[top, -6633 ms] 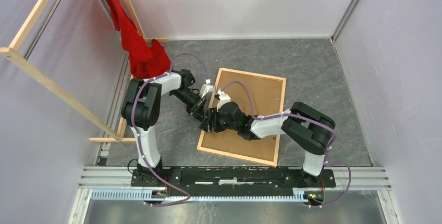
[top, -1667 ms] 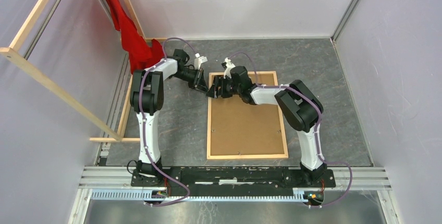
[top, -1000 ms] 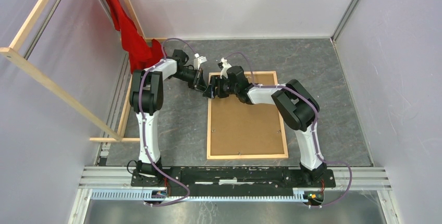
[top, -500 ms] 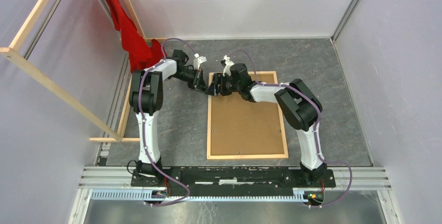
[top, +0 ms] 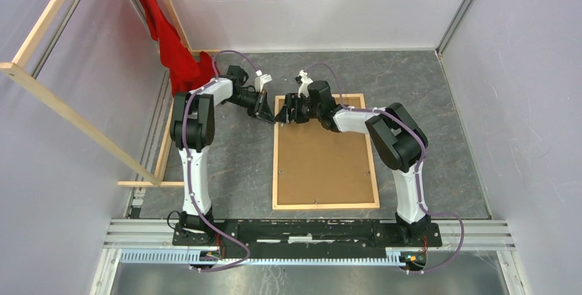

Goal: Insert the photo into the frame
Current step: Install the photo frame at the center of the board.

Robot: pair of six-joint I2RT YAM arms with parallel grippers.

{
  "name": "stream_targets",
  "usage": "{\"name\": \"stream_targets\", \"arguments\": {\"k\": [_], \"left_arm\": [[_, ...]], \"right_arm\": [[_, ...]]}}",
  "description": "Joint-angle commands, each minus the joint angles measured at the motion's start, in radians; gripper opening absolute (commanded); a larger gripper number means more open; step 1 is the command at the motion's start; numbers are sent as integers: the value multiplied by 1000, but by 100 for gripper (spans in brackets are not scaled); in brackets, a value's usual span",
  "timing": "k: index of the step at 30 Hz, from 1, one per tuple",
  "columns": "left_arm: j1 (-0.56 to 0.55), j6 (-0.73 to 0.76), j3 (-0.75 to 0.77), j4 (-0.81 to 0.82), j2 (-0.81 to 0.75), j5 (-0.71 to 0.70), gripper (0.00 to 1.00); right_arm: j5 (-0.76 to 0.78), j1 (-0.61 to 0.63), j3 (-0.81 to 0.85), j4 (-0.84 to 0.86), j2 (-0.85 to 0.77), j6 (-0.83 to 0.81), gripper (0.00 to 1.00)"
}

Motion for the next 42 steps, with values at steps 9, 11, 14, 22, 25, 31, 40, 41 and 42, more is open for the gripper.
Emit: {"name": "stream_targets", "arguments": {"k": [9, 11, 14, 22, 25, 31, 40, 41, 42], "left_arm": [[-15, 34, -34, -1, 3, -60, 15], [-16, 36, -34, -2, 2, -58, 15], [-16, 36, -35, -1, 1, -59, 15], [-16, 37, -33, -2, 2, -58, 15], [-16, 37, -33, -2, 2, -59, 14], [-16, 38, -34, -2, 0, -62, 14], [-16, 39, -37, -2, -1, -66, 14], [-16, 39, -38, -2, 0, -67, 14], [-16, 39, -36, -2, 0, -66, 14]], "right_arm": [[0, 32, -9, -24, 26, -19, 68], [2, 32, 0, -27, 33, -21, 68], [3, 32, 11, -29, 45, -20, 68], [-35, 32, 19, -5, 66, 10, 68], [-47, 32, 21, -1, 73, 14, 67], [-68, 32, 24, 11, 82, 26, 67], [-49, 30, 29, 10, 94, 37, 66], [-42, 31, 27, 11, 93, 44, 66], [-33, 31, 24, 14, 92, 52, 66]]}}
